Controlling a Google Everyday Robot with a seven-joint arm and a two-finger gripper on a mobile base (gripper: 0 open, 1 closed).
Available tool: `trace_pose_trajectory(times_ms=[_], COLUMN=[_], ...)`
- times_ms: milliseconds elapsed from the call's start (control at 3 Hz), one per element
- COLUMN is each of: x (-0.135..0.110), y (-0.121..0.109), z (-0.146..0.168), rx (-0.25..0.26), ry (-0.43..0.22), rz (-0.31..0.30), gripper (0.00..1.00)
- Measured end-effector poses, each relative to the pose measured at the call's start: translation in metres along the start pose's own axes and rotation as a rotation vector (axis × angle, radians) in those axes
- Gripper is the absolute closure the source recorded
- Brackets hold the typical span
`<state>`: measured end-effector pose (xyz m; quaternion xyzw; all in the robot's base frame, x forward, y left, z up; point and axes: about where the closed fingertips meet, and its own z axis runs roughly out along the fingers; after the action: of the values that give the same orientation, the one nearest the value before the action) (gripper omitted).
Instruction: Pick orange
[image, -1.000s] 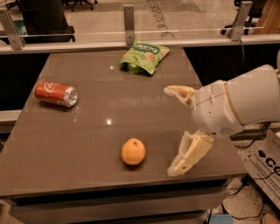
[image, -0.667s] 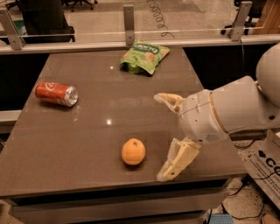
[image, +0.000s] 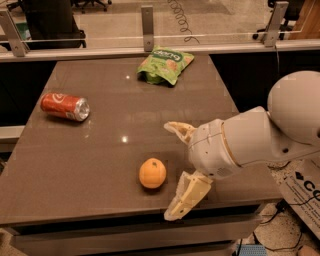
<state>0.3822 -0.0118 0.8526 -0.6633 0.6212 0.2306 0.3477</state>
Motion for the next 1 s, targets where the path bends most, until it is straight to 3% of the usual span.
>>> trace_pose_trajectory(times_ms=[667,1000], x=[-0.004,-0.002], y=[0.006,0.005], z=[0.028,0.035], rx=[-0.037,-0.043], ry=[-0.03,-0.031], rz=[0.039,0.066], gripper=[0.0,0.18])
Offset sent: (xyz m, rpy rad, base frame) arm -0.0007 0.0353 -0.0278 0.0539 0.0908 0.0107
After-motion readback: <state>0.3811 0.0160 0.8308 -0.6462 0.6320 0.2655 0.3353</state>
